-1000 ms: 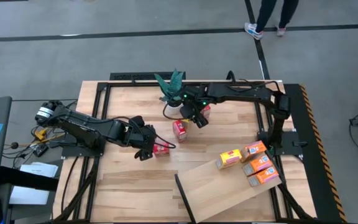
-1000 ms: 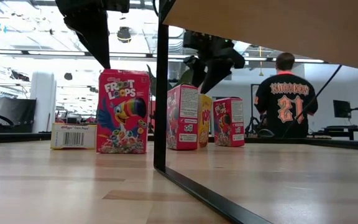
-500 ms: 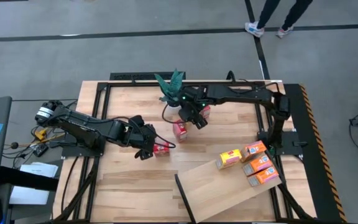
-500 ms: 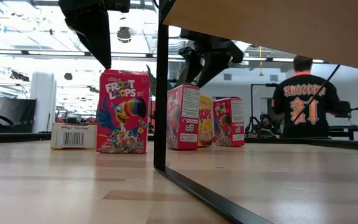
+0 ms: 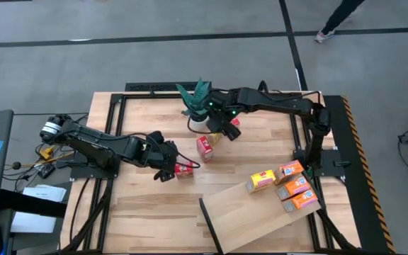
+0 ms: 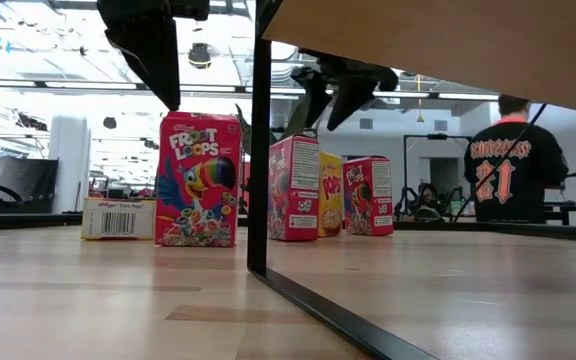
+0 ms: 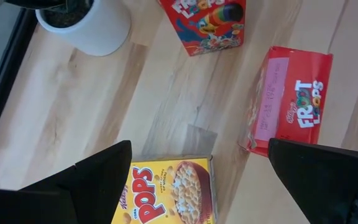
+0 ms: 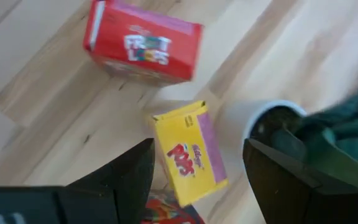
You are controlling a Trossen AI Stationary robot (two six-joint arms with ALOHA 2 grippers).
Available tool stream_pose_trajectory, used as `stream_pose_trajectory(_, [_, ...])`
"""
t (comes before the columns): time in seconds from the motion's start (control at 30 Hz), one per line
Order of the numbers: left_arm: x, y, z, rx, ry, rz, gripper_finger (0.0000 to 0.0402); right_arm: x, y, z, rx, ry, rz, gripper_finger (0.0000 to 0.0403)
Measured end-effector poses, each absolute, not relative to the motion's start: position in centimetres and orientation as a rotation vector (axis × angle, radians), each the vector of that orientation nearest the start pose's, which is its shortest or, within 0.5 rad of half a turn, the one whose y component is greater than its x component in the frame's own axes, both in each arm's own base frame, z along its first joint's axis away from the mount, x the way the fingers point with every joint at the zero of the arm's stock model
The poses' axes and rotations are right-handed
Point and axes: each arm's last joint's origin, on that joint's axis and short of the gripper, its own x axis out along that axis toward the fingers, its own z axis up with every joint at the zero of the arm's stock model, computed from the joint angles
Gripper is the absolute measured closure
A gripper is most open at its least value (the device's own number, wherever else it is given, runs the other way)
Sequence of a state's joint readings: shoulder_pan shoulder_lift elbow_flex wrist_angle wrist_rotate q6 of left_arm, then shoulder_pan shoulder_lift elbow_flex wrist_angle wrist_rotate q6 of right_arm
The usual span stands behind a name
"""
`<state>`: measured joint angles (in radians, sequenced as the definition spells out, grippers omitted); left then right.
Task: Stack cereal on shelf
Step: Put the right yellow cereal box on the shelf aligned with the other yellow cereal box
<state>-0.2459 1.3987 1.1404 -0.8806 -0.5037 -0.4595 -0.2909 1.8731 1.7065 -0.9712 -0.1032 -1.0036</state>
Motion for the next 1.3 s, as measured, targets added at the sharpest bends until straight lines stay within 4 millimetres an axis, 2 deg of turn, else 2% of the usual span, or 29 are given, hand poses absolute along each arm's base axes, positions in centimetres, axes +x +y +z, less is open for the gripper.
stream_pose_trajectory(0.13, [26.1,-5.1,27.5,0.007,0.971,0.468,0.0033,37.9,-11.4,28.5,-0.687,1.060,0.386,0.0133])
stream_pose_trajectory(0.4, [26.1,-5.1,27.5,0.006,0.971,0.468,0.0033,37.9,-12.2,26.2,-0.651,1.161,0.446,0.0133])
stream_pose_trajectory(0.57, [26.2,-5.1,27.4,0.002,0.969,0.472,0.0033,38.4,-13.0,25.1,-0.667,1.189,0.420,0.0133])
stream_pose_trajectory(0.73, [26.2,-5.1,27.5,0.000,0.967,0.472,0.0033,38.4,-13.0,25.1,-0.663,1.203,0.407,0.0133])
stream_pose_trajectory(1.0, [26.2,-5.1,27.4,0.012,0.962,0.484,0.0033,37.7,-12.4,26.0,-0.622,1.220,0.385,0.0133])
stream_pose_trajectory(1.3, [26.4,-5.0,27.2,0.024,0.959,0.502,0.0034,38.0,-11.6,26.0,-0.623,1.215,0.392,0.0133])
